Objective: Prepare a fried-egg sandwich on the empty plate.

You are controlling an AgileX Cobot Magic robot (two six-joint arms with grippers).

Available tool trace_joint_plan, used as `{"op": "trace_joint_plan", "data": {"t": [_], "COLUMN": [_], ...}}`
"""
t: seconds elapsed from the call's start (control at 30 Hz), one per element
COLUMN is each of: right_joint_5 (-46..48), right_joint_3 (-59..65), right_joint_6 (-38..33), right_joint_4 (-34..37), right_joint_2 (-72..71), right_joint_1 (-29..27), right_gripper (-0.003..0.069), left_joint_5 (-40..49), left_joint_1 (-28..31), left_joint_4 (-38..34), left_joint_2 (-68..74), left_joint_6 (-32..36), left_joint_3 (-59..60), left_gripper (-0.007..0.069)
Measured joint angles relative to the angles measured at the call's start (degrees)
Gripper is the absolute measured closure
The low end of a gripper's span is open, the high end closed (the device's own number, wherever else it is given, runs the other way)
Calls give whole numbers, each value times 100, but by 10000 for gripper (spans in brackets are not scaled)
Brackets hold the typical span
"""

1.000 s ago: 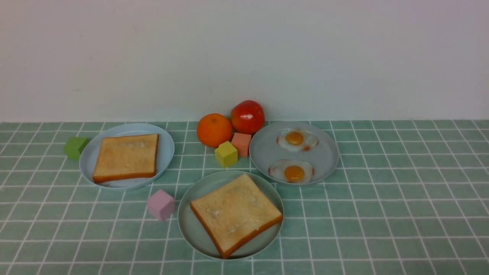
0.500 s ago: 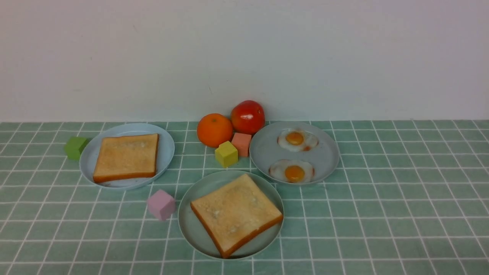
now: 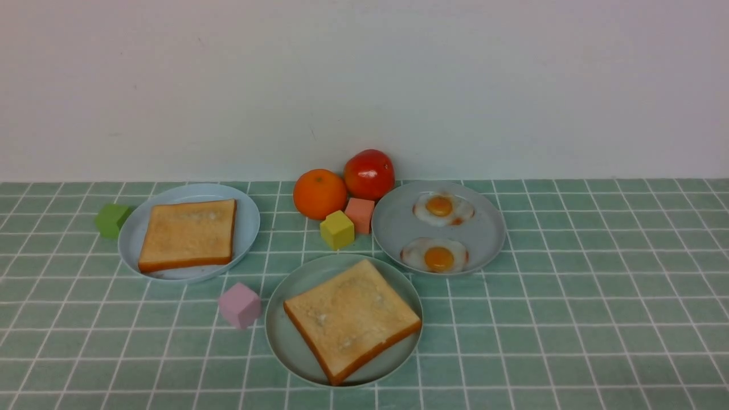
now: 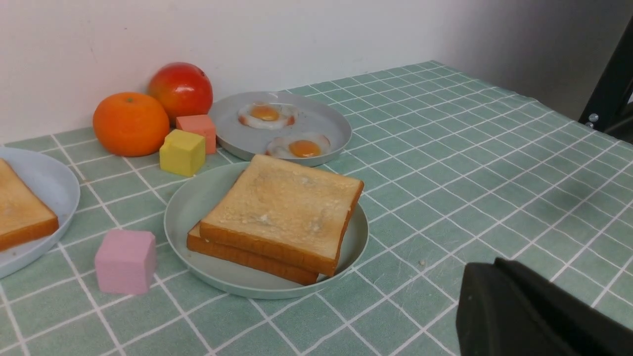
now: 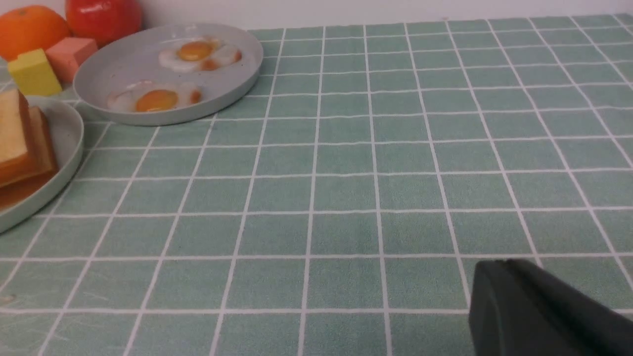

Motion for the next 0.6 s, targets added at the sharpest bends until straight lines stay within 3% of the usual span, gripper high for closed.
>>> {"op": "trace_joint_plan", "data": {"t": [0.6], "right_joint_5": [16], "right_joint_3": [0], "right_joint_6": [-41], "right_joint_4": [10], "right_joint_2": [0], "right_joint_1": [0], "right_gripper": [670], "left_joint_5": [0], "left_joint_1": [0], "left_joint_4": [0], "left_joint_2": [0], "left_joint_6": [0], "left_joint_3": [0], "left_gripper": [624]}}
